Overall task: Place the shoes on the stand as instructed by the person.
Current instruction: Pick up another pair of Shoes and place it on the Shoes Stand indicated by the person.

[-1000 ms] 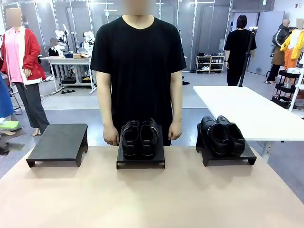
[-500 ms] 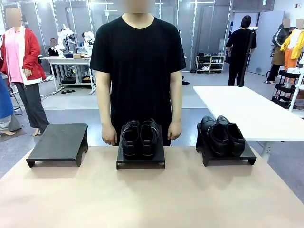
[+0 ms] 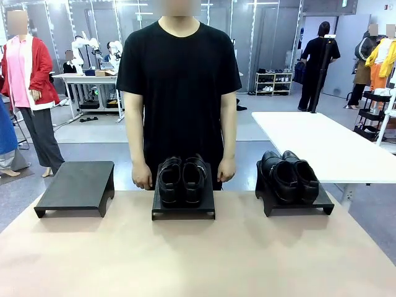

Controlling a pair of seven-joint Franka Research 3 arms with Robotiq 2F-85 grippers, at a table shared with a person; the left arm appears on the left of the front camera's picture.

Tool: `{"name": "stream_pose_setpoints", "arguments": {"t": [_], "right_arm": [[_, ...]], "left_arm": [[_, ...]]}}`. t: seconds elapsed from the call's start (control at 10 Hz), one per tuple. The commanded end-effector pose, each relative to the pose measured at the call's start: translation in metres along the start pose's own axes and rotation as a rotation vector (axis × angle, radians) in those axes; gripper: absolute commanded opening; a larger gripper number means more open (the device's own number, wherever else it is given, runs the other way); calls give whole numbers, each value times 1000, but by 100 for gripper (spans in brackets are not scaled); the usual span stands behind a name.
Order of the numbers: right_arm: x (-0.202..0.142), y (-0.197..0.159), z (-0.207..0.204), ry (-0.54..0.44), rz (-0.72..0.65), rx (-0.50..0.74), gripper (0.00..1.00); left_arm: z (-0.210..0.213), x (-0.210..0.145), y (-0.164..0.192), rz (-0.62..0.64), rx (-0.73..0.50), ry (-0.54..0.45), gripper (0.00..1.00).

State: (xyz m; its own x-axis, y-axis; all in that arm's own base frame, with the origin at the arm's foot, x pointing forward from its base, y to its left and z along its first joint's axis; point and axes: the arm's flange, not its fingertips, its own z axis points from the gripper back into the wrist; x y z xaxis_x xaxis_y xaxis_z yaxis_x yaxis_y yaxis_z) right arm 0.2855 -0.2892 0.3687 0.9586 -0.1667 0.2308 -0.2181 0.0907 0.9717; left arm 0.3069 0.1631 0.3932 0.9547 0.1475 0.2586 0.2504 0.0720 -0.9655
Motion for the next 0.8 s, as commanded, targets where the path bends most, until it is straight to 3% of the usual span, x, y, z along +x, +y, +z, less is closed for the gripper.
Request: {"name": "stream_pose_setpoints", "arguments": {"t": [0.0,0.7], "right_arm": [[-3,2,-2,7,-2,-11,100],[-3,2,-2,7,-2,-11,100]], "left_arm": [[1,-4,-4,-5,5,16,100],[1,-4,-4,-5,5,16,100]]}}
